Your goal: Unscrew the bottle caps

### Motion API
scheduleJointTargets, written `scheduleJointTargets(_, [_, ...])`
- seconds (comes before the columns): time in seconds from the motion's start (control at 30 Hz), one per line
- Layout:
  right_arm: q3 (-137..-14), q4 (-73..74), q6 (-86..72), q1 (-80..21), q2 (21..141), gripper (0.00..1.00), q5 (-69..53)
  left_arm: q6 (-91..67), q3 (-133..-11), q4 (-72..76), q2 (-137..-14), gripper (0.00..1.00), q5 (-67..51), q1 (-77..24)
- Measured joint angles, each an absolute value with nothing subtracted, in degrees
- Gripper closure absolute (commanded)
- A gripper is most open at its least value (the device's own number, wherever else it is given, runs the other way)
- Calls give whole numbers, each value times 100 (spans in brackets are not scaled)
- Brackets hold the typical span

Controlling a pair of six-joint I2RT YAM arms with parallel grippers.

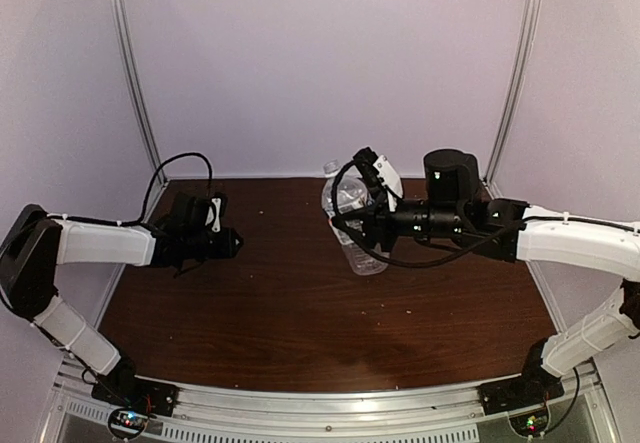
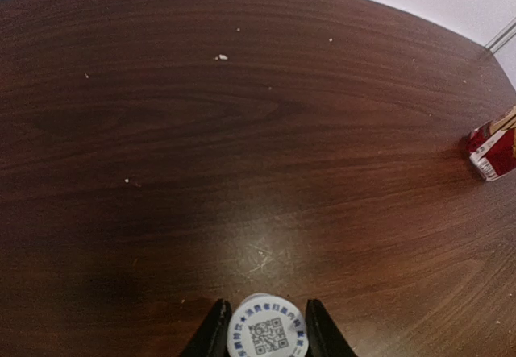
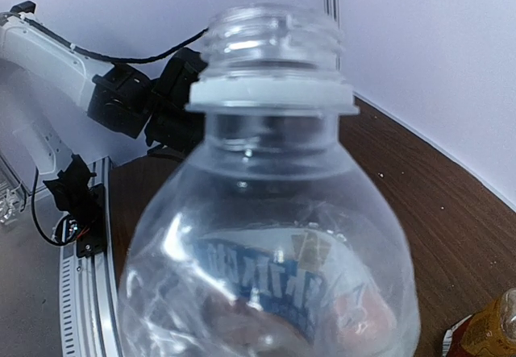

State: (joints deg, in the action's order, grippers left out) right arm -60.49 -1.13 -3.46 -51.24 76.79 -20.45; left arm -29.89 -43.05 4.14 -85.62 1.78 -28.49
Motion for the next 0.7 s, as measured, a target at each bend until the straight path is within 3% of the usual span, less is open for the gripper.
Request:
scheduleJointTargets(0.57, [-5883,-180,-480,-5074,7732,57,-2047,-2993,-3634,1070,-9424,70,379,-2849])
scheduleJointTargets(0.7, [-5865,-191,-493,-5074,7780,57,-2043,-2993,-3623,1173,-9461,60,360,-2849])
